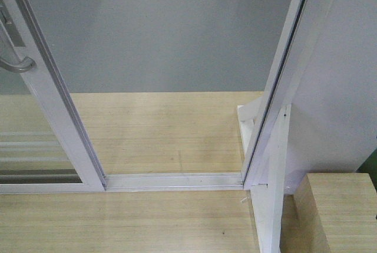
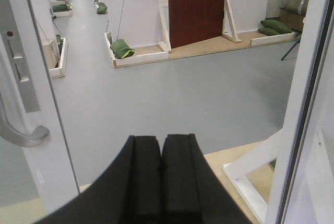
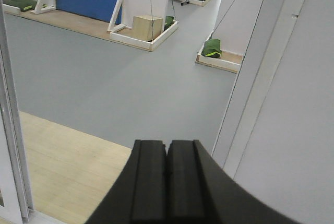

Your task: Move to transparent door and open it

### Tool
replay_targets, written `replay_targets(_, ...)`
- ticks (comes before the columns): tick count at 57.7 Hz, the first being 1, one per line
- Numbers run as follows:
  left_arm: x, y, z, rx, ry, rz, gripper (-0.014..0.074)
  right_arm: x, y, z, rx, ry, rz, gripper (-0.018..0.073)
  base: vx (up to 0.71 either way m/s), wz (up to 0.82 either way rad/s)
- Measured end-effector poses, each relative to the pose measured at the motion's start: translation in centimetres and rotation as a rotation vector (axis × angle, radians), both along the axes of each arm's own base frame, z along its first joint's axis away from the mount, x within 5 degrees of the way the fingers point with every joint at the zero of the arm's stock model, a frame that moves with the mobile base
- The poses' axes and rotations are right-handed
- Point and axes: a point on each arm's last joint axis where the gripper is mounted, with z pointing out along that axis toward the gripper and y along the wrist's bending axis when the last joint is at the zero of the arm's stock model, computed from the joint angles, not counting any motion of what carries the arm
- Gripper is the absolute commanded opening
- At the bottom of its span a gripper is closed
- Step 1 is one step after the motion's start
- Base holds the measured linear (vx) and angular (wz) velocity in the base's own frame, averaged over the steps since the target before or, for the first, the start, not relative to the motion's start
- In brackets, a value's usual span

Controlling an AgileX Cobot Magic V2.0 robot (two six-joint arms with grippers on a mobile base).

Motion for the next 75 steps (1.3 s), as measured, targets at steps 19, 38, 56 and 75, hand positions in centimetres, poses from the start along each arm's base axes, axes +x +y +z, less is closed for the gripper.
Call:
replay_targets(19, -0.1, 0.0, -1.3, 0.006, 0.014, -0.009, -0.0006, 0.0, 0.0, 0.0, -0.002, 0.001, 0.0, -0.0005, 0.0, 0.0)
replay_targets(38, -1.6, 0.4, -7.5, -0.013, -0.018, -0.01, -0.0006, 0.0, 0.0, 0.0, -0.004, 0.002, 0.0, -0.0005, 0.0, 0.0)
replay_targets(56, -1.8, 0.4, -7.5, -0.009, -0.033, -0.011, -0.0006, 0.0, 0.0, 0.0, -0.004, 0.003, 0.0, -0.0005, 0.0, 0.0)
replay_targets(75, -1.8, 0.4, -7.5, -0.009, -0.033, -0.011, -0.0006, 0.0, 0.0, 0.0, -0.004, 0.003, 0.0, -0.0005, 0.0, 0.0)
